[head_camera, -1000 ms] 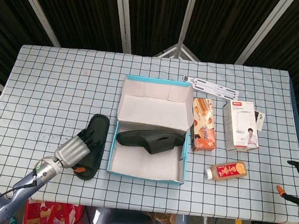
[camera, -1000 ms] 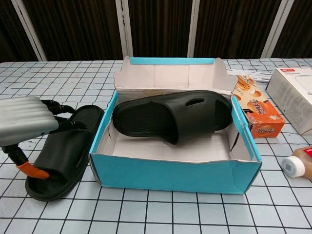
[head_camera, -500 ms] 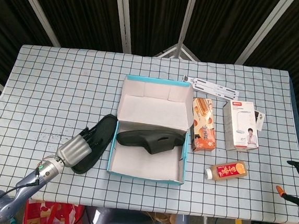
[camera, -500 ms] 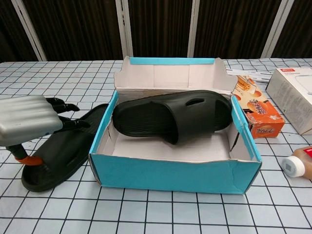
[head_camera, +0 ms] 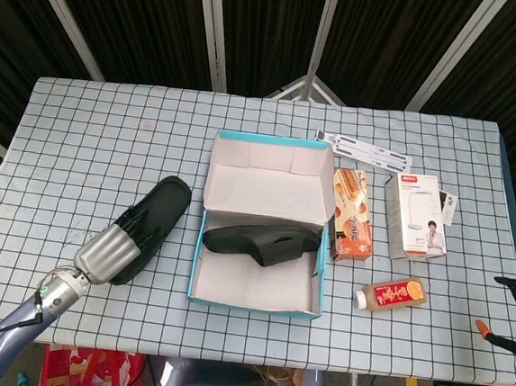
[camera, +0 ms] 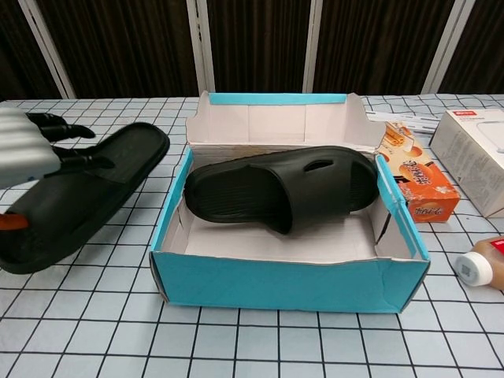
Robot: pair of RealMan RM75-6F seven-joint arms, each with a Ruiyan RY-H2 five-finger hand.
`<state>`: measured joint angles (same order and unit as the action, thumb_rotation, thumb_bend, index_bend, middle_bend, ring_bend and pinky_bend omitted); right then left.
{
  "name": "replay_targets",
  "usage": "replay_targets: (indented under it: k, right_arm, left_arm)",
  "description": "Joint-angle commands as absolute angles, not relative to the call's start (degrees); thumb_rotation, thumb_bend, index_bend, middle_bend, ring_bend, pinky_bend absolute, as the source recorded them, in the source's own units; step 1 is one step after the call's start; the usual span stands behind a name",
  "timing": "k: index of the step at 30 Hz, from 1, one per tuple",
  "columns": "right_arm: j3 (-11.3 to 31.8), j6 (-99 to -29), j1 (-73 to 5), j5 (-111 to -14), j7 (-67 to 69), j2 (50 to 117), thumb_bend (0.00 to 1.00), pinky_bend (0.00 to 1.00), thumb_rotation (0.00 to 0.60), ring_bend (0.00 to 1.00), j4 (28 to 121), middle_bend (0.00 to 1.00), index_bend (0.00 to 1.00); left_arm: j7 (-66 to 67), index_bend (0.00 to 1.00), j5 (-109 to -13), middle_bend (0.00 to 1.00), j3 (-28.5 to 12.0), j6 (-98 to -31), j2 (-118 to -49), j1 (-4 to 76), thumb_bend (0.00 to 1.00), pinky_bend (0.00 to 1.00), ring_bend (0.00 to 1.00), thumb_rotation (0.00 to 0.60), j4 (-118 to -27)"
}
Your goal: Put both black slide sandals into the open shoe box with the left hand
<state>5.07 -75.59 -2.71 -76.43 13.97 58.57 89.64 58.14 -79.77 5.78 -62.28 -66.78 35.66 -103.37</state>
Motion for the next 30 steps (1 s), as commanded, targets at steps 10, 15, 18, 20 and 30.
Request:
replay_targets:
  k: [10,15,18,20,30]
  right_arm:
    - [5.06,-75.58,-2.69,-76.27,13.69,58.47,0.23,0.21,0.6,0.26,90.16,0.25,0.26]
    - [5.11,-75.43,-2.63,-75.95,14.05,58.36,0.23,0.21,0.6,0.26,90.0,0.25,0.26]
    - [5.15,-75.54,-2.54,-75.93,14.34,58.32,0.23,0.21,0.6,0.26,89.92,0.25,0.26]
    - [5.13,-75.57,-2.5,-75.99,14.54,58.29,0.23,0.21,0.6,0.26,89.87,0.25,0.26]
    - [5.25,-75.71,-2.34,-75.89,15.28,58.22,0.23,0.21,0.6,0.26,89.6,0.25,0.26]
  left_arm:
    - [77.14,0.09,-90.2,0.34,1.98,-69.51,-52.95,36.96,0.48,0.14,0.05,0.6,-119.3]
    - [85.19,0.1,-95.13,0.34,-2.74,-63.8,-51.14,42.71,0.48,0.14,0.05,0.6,-123.58]
    - [89.49,0.1,-95.3,0.34,-5.23,-57.5,-51.32,46.88,0.48,0.14,0.05,0.6,-125.02]
    - [91.65,0.1,-94.91,0.34,-6.28,-53.18,-52.23,49.41,0.48,0.14,0.05,0.6,-125.48]
    - [96.67,0.1,-92.92,0.35,-7.0,-40.78,-61.25,56.09,0.48,0.14,0.05,0.6,-122.19]
